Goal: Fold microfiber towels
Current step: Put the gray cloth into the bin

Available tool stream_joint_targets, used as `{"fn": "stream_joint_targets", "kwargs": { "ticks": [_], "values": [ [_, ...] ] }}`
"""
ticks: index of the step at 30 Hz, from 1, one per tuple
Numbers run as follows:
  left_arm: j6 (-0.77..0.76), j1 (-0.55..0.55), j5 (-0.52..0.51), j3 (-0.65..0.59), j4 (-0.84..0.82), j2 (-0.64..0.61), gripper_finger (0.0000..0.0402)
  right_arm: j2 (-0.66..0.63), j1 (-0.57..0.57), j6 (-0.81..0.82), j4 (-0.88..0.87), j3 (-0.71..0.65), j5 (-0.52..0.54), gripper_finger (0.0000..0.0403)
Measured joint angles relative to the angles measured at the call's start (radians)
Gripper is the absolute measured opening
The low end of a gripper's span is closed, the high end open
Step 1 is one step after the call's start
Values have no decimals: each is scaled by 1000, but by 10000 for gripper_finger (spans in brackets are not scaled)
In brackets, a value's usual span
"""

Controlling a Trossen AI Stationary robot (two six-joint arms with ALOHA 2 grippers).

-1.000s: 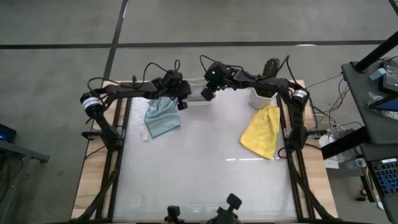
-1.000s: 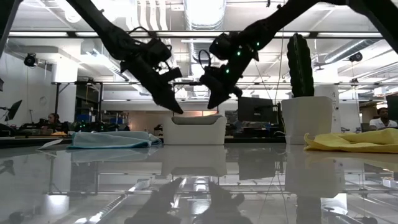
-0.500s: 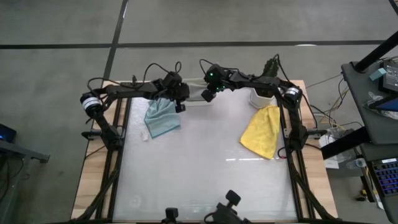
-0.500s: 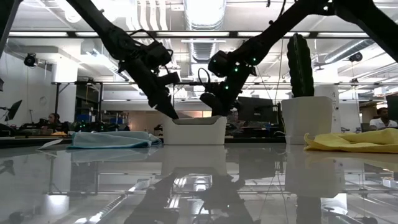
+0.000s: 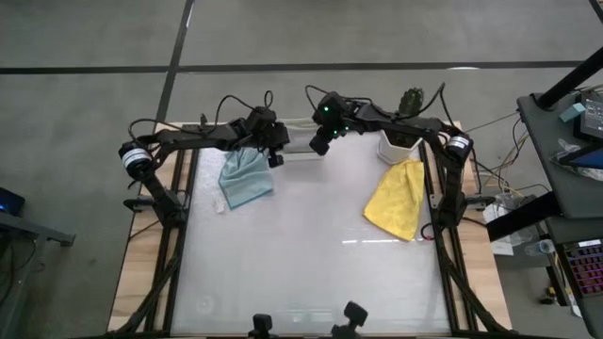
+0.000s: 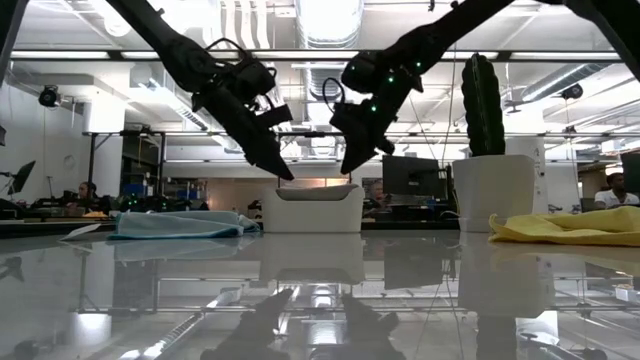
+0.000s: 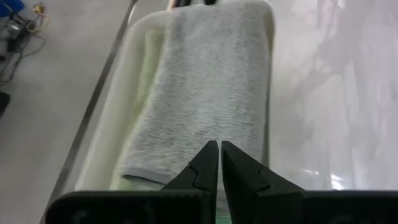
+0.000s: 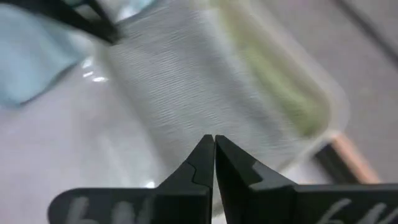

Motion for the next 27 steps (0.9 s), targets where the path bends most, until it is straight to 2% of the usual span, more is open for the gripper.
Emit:
{"fn": "stream_joint_targets", "kwargs": {
  "ticks": [4,10,14,27],
  "values": [
    [-1,-4,0,-11,6,0,6,7,23,-2,-1,-14,-84,9],
    [-27,-5,0,-17,8,1,6,45,27,17,24,-42,-77,9],
    [-51,-5,0,-18,9,1,6,48,25,29,26,-55,-31,9],
    [-81,-6,0,-81,47,1,6,42,30,29,32,-56,-32,9]
  ]
}}
